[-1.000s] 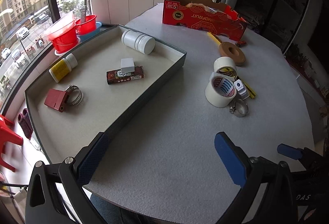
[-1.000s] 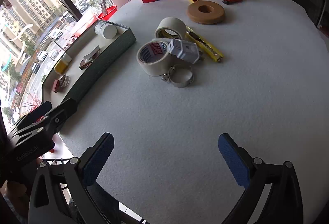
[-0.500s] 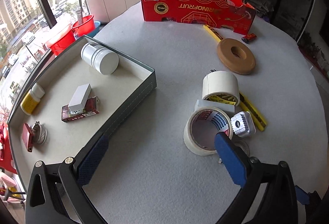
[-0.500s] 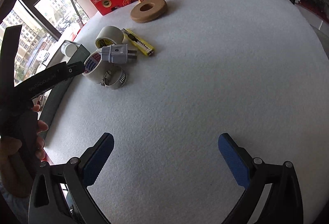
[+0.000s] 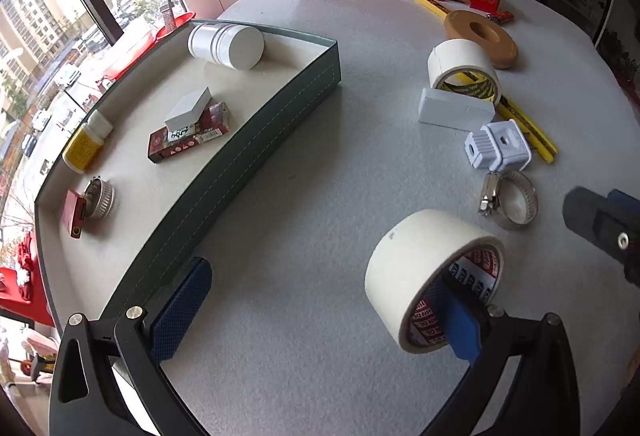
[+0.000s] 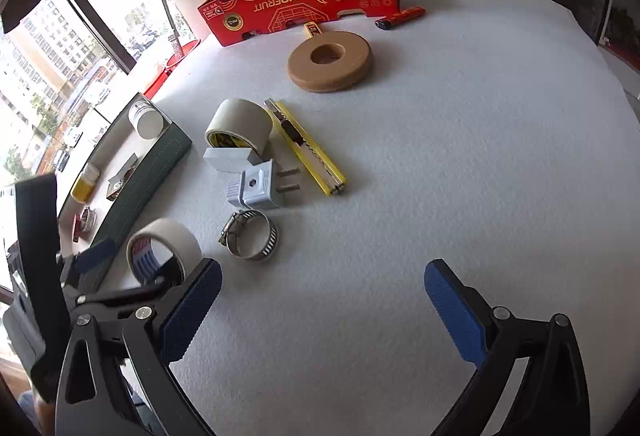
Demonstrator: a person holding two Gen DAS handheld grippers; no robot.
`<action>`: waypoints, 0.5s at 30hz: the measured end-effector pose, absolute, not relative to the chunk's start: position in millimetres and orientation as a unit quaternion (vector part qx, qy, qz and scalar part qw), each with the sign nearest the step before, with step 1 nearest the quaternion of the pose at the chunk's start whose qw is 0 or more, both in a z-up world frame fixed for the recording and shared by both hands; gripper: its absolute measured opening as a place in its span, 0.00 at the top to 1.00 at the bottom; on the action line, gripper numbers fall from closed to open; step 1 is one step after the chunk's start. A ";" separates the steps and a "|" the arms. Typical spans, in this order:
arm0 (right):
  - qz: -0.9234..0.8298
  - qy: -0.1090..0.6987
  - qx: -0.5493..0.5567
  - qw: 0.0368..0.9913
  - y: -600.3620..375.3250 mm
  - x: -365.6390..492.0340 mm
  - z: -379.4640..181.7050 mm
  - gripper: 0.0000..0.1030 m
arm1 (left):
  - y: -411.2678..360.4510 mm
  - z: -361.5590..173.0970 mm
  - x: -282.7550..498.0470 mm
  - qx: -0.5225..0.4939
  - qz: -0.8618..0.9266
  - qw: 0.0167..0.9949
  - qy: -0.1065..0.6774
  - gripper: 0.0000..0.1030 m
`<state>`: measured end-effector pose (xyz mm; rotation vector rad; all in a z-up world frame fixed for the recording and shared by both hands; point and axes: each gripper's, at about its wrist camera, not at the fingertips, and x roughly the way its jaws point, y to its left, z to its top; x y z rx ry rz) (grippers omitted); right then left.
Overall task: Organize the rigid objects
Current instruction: 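Grasp the white masking tape roll with the left tool, then lift the tape roll with the left tool while the right tool approaches the white plug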
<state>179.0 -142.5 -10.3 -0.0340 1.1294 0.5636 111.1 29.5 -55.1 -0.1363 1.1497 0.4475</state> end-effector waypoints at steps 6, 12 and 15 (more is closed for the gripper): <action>0.267 0.516 -0.082 0.810 -83.9 199.4 -15.5 0.01 | 40.6 -57.0 80.3 -0.110 0.201 0.820 0.524 0.00; 0.210 0.523 -0.152 0.812 -69.2 213.2 -38.6 0.01 | 47.3 -58.0 77.6 -0.118 0.191 0.819 0.527 0.00; 0.175 0.544 -0.111 0.813 -113.2 212.8 -39.6 0.00 | 43.5 -58.7 77.7 -0.109 0.182 0.822 0.529 0.00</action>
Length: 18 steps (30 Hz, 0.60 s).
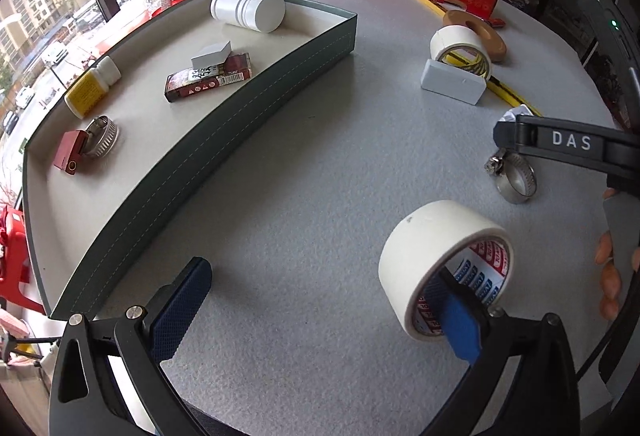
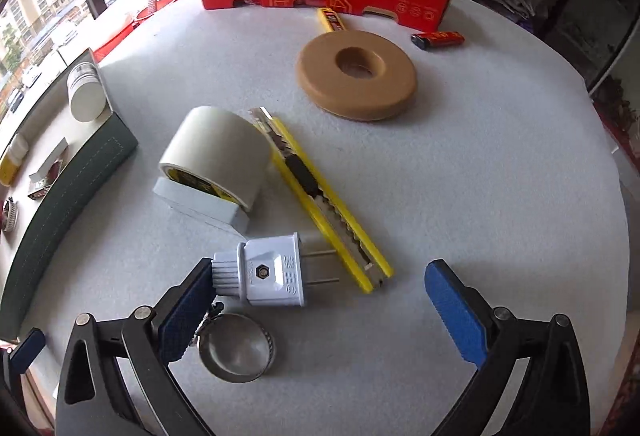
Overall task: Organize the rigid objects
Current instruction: 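Lift the tape roll with the left tool while the right tool approaches the white plug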
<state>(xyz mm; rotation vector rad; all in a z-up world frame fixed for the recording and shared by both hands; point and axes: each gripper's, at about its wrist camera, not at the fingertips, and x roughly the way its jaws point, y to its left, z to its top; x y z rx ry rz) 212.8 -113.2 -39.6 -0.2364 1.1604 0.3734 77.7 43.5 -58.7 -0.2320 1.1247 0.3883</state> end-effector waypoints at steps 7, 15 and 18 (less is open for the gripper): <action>0.091 0.565 -0.024 0.820 -239.5 182.7 -35.1 0.01 | 22.9 -52.9 62.1 -0.106 0.149 0.834 0.521 0.00; 0.113 0.564 0.005 0.818 -250.1 168.3 -29.5 0.01 | 6.7 -34.6 65.9 -0.094 0.136 0.849 0.502 0.00; 0.117 0.559 -0.003 0.821 -233.4 171.5 -31.2 0.01 | 0.4 -36.6 75.7 -0.087 0.128 0.849 0.506 0.00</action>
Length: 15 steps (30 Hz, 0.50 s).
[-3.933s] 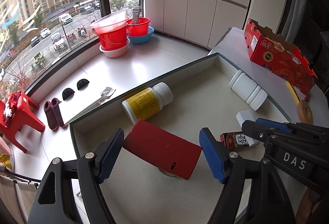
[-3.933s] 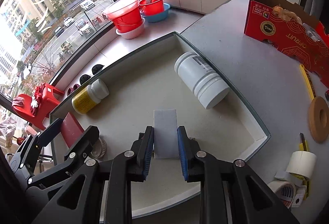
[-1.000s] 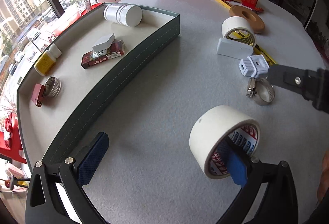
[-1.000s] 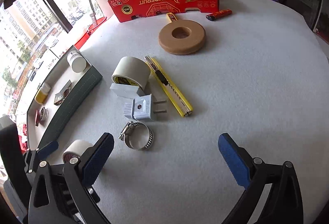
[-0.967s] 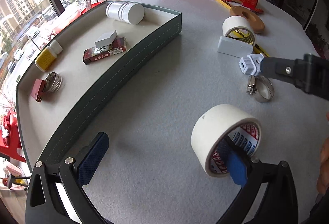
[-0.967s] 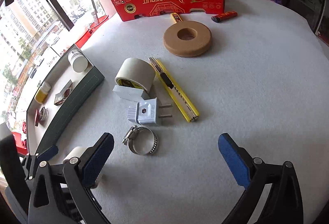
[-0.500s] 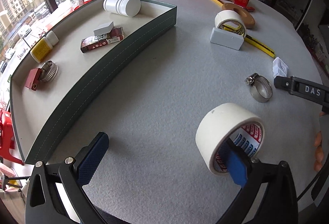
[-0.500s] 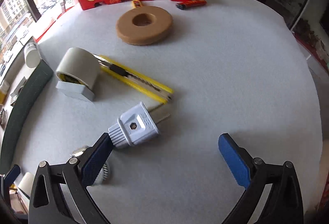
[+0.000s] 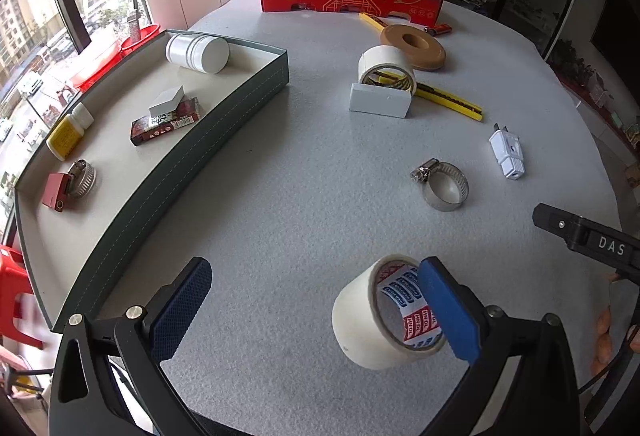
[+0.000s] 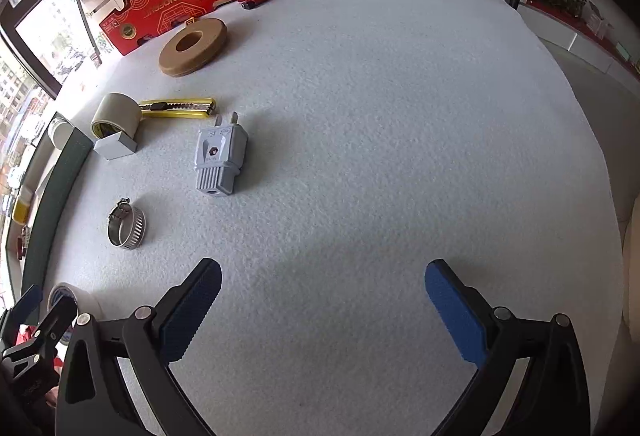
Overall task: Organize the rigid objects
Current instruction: 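Lift the tape roll with the left tool while the right tool approaches the white plug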
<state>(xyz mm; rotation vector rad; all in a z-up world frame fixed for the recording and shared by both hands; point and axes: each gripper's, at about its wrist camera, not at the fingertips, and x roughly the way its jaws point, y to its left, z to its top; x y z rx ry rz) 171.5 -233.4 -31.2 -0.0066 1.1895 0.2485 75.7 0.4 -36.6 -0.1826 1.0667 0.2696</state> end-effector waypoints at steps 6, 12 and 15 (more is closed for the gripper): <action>0.104 0.559 -0.042 0.822 -207.3 181.0 -35.2 0.01 | -4.3 -32.0 67.7 -0.098 0.132 0.855 0.493 0.00; 0.112 0.556 -0.043 0.822 -201.7 179.4 -31.5 0.01 | 16.2 -27.5 56.3 -0.124 0.169 0.860 0.466 0.00; 0.119 0.554 -0.027 0.824 -202.5 178.8 -29.5 0.01 | 21.1 -32.9 56.7 -0.142 0.160 0.849 0.483 0.00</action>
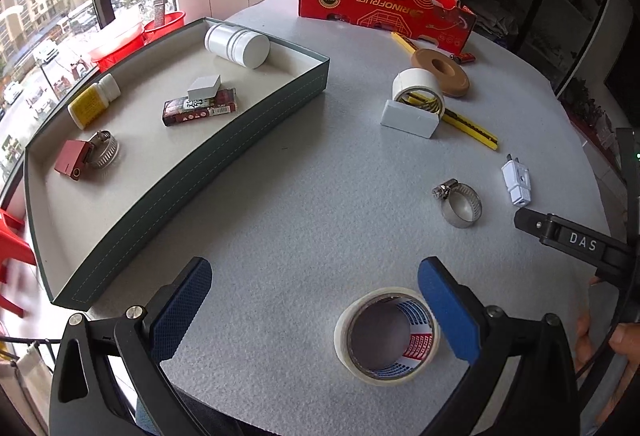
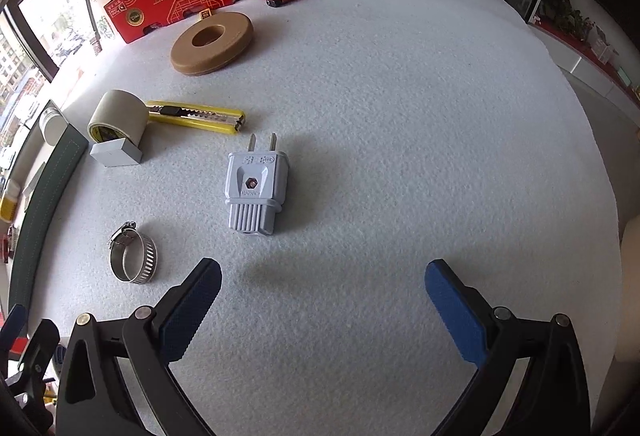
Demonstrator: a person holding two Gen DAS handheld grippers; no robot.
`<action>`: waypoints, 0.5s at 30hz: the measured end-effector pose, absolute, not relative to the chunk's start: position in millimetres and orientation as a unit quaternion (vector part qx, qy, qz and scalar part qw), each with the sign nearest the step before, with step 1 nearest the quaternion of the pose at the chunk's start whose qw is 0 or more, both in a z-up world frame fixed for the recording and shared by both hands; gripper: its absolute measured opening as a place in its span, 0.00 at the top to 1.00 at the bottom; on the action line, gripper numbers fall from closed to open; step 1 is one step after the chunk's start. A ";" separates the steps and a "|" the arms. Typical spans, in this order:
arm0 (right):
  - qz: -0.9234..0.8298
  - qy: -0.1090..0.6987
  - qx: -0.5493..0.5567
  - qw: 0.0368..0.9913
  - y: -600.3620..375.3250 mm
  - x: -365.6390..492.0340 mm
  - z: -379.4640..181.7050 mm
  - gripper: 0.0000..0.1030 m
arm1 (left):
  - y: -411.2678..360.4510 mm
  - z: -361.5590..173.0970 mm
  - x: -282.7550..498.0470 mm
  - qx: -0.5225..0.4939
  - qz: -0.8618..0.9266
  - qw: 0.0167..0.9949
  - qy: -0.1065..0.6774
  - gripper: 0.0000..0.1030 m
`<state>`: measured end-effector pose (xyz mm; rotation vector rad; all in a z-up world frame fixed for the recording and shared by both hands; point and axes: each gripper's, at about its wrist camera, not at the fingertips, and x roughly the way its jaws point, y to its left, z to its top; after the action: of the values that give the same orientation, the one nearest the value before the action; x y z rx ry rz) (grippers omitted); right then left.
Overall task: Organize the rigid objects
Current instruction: 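Lift the tape roll with the left tool while the right tool approaches the white plug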
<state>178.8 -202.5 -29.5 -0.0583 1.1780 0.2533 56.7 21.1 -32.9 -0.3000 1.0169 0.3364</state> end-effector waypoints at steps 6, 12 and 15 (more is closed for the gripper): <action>0.117 0.549 -0.044 0.826 -183.5 188.4 -31.8 0.01 | -14.6 -38.0 55.0 -0.103 0.132 0.853 0.494 0.00; 0.114 0.543 -0.078 0.828 -158.4 205.1 -35.1 0.01 | -35.6 -54.9 68.8 -0.070 0.136 0.851 0.502 0.00; 0.112 0.544 -0.074 0.828 -157.5 206.7 -35.3 0.00 | -33.0 -60.6 70.1 -0.082 0.136 0.853 0.496 0.00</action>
<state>206.7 -157.5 -35.3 -0.1565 1.1554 0.2384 70.1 -33.0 -60.6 -0.1733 1.0444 0.2858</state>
